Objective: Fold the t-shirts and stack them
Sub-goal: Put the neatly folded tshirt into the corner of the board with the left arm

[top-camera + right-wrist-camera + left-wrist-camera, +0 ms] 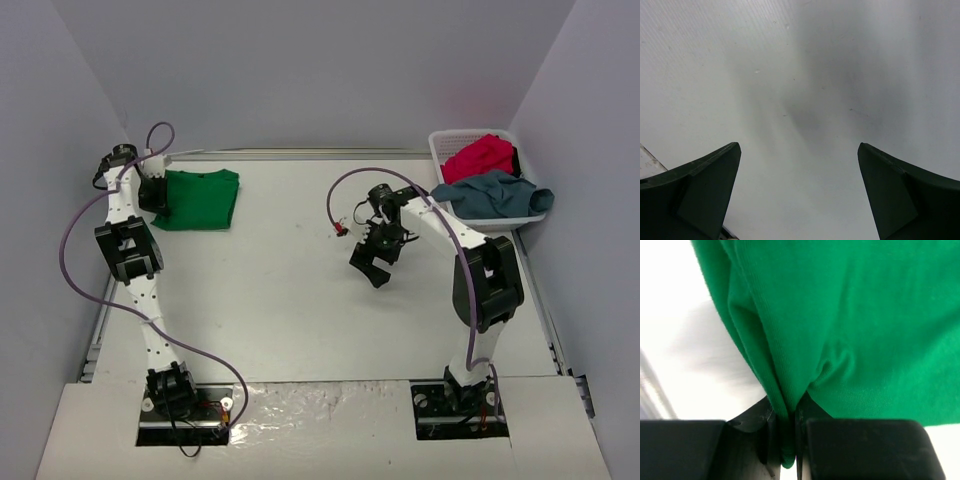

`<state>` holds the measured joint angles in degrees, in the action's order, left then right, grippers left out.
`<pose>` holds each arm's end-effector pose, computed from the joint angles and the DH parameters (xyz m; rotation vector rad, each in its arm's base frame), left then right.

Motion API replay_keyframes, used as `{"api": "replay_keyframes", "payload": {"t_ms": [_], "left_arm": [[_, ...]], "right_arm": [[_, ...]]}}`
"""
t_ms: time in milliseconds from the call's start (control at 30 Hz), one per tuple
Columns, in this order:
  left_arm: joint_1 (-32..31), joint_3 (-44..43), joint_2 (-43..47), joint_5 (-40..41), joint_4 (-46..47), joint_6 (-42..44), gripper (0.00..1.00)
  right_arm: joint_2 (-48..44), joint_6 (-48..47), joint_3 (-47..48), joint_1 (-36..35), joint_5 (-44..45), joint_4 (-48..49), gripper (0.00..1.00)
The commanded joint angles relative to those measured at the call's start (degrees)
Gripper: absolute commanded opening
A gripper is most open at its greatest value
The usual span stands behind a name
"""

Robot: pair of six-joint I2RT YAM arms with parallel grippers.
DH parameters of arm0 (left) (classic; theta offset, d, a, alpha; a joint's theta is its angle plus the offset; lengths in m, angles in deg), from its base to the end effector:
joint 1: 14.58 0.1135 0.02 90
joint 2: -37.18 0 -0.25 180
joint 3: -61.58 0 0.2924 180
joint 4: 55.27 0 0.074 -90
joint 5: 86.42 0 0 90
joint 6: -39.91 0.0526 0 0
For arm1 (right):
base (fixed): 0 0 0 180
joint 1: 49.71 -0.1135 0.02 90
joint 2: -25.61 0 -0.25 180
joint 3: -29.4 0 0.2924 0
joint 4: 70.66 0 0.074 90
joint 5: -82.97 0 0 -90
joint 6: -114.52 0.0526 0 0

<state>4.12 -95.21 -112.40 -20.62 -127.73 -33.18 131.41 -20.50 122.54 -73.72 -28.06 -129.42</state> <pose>0.5532 0.1645 0.1660 0.0812 2.5858 -0.3541 0.3692 0.1851 0.1733 -1.6144 2.2014 0.4166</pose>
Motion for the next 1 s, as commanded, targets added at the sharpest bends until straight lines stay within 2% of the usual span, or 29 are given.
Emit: {"api": "replay_keyframes", "payload": {"t_ms": [0,133,533,967], "left_arm": [[0.64,-3.06,-0.1,8.91,0.85,2.43,0.03],[1.16,-3.06,0.51,13.03,2.78,2.61,0.02],[2.92,-2.1,1.66,17.52,9.29,-1.87,0.02],[3.45,-2.54,-0.1,17.18,12.81,-7.84,0.03]], "right_arm": [[0.1,0.28,0.18,0.72,-1.64,-2.13,1.0],[2.12,0.45,0.88,0.98,-1.46,-2.21,1.0],[4.77,0.63,1.67,1.07,-1.11,-2.3,1.0],[7.84,0.89,2.73,1.86,-0.67,-2.74,1.0]]}}
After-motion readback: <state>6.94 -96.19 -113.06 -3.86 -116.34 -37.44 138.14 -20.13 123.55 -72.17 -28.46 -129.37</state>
